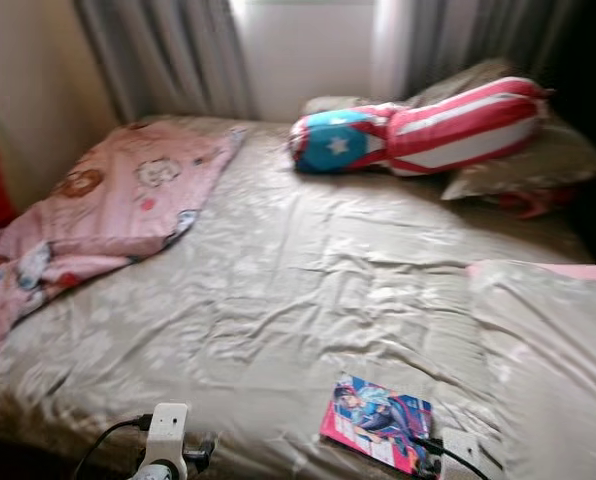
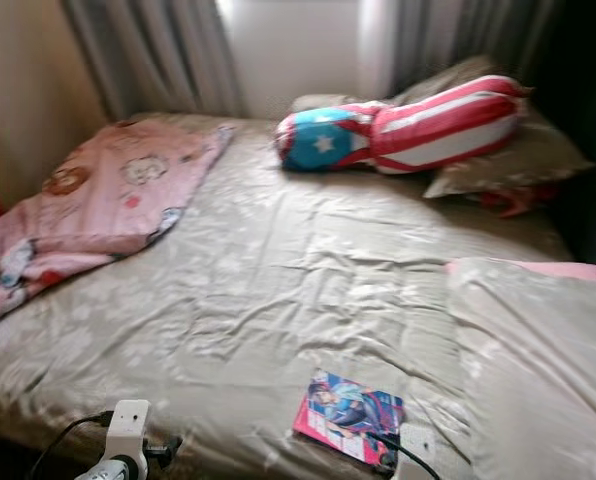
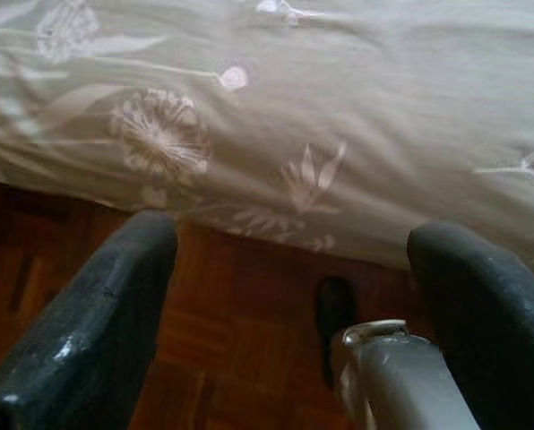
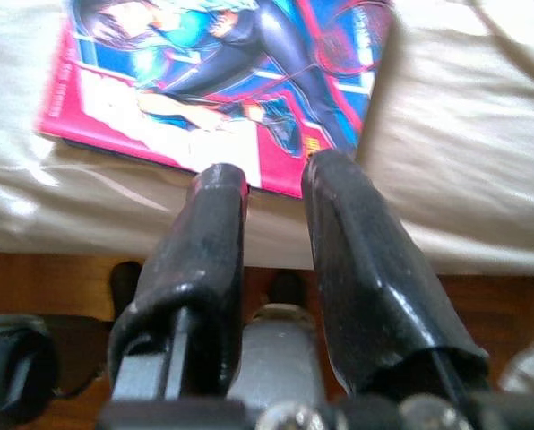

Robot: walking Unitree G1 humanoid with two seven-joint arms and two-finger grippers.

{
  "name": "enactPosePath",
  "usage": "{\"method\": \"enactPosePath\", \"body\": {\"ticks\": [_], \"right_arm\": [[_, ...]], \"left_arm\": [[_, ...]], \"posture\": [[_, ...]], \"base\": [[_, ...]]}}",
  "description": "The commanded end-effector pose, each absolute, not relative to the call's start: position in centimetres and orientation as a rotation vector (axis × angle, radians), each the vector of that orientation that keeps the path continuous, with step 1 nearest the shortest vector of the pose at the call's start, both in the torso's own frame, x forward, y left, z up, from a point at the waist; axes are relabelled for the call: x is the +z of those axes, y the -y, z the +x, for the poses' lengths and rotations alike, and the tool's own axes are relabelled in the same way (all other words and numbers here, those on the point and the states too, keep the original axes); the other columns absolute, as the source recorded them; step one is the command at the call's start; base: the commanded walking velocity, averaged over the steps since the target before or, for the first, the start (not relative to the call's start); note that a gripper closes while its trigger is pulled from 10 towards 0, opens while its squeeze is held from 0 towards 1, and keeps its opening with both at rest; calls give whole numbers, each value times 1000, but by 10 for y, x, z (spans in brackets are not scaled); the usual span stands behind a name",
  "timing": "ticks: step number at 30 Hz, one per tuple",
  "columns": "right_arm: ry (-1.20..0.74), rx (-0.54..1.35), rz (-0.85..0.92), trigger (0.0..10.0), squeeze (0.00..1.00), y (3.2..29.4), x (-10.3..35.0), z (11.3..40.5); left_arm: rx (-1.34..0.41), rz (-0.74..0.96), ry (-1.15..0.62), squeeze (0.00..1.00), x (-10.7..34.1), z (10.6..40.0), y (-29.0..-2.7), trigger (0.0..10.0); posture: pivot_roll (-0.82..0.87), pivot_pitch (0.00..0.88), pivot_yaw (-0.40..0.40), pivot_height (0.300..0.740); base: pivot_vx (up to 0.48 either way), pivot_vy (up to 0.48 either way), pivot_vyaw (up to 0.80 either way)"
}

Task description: Clean up the room

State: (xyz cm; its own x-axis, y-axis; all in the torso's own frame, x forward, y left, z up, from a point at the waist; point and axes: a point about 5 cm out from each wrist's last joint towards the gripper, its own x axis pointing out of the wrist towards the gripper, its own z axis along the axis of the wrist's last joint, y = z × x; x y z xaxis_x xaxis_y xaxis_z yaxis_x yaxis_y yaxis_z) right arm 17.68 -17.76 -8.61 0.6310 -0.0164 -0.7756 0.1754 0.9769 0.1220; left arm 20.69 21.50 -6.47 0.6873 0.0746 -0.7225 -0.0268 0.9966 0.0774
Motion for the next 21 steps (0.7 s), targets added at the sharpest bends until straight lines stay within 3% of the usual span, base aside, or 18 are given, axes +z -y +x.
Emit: {"method": "enactPosePath", "body": {"ticks": [1, 21], "right_arm": [[-931, -120, 184, 10000, 0, 180, -92, 165], [-951, -81, 134, 10000, 0, 178, -93, 163]], "left_arm": [[43, 66, -826, 0, -66, 207, -211, 10000], [43, 57, -836, 0, -67, 207, -206, 10000]], "posture": [[-117, 0, 12, 740], [-127, 0, -8, 740]], "base": [[0, 0, 0], [0, 404, 0]]}}
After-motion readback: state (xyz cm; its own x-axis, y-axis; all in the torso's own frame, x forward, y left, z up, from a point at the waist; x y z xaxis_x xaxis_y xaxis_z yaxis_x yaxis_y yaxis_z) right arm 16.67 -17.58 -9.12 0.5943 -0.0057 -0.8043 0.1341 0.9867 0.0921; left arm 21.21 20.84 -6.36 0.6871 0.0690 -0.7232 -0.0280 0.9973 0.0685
